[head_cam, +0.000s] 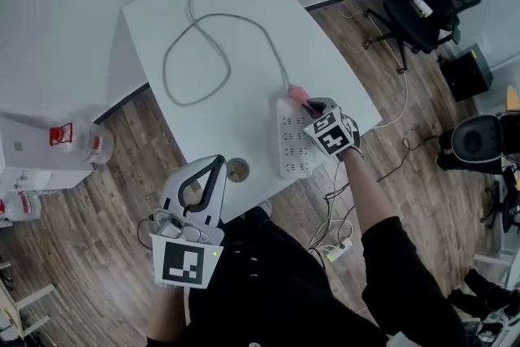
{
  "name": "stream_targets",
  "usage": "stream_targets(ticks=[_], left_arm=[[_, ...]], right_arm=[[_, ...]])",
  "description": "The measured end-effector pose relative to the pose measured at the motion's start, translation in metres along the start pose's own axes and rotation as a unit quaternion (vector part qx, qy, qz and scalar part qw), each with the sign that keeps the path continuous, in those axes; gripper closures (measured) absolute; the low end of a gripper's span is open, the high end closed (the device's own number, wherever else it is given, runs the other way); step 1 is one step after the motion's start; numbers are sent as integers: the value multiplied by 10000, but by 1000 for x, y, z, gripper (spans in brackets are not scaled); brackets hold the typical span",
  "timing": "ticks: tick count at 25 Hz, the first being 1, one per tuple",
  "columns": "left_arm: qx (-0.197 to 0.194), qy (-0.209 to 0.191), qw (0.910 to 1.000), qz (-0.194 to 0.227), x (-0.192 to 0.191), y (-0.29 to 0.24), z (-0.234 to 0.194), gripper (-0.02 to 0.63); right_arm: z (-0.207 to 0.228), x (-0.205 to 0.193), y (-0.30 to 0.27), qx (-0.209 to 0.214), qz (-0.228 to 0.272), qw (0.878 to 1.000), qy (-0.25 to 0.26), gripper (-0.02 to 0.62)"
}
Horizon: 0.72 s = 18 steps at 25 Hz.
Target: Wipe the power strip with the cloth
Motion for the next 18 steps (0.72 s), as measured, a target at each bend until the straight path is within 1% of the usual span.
stream_targets(ticks=[2, 5, 8, 11, 14, 18], left_arm=[[-1, -14, 10000, -4, -1, 1, 0, 597], [-7, -12, 10000, -13, -2, 1, -1, 597], [-49, -29, 10000, 19, 0, -2, -1, 597], [-86, -11, 10000, 31, 1, -5, 0, 597], [-128, 2, 9999, 44, 2, -6, 1, 597], [-196, 8, 9998, 73, 2, -8, 2, 597]], right_arm=[[-4, -4, -3, 89, -48, 9999, -66, 548], [-7, -4, -3, 148, 25, 9996, -259, 548], [-7, 1, -2, 219, 77, 9996, -187, 548], [-8, -3, 0, 239, 68, 9994, -251, 548], [-9, 1, 3, 274, 130, 9995, -134, 548], [-15, -10, 6, 259, 20, 9988, -418, 548]])
Point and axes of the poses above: the fingertips, and each gripper's own axes: y backward along the fingers, z to its right, x out of its top, the point moved 3 cm from there along y, backward along the fingers, and after that the axes turned 11 degrees about z, right-handed, at the moved point
